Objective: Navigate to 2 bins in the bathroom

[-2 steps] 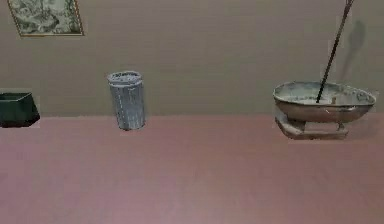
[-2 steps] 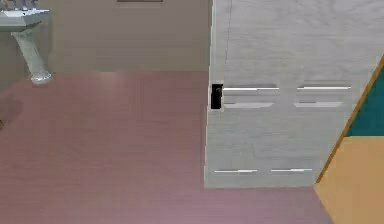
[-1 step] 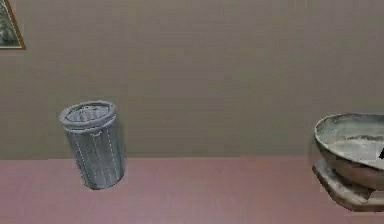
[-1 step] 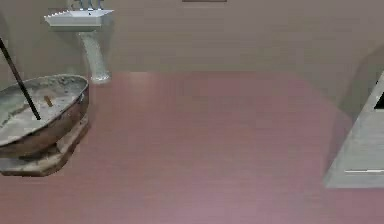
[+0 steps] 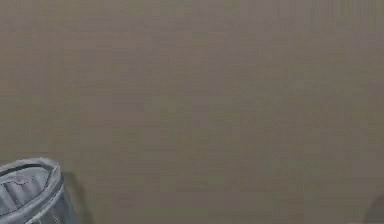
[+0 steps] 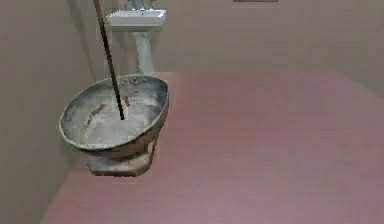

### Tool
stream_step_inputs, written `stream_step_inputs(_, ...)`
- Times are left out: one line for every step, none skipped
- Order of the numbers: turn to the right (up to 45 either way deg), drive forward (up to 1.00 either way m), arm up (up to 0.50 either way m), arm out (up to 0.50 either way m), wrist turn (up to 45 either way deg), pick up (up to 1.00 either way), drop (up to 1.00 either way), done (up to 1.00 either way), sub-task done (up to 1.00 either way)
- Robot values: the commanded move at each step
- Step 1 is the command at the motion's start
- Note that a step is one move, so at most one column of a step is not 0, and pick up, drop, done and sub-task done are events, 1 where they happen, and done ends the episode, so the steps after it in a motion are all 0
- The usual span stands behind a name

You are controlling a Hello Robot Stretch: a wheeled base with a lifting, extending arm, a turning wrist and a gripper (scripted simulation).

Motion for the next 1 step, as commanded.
stream_step_inputs(-45.0, 0.0, 0.0, 0.0, 0.0, 0.0, 0.0, 0.0, 0.0)
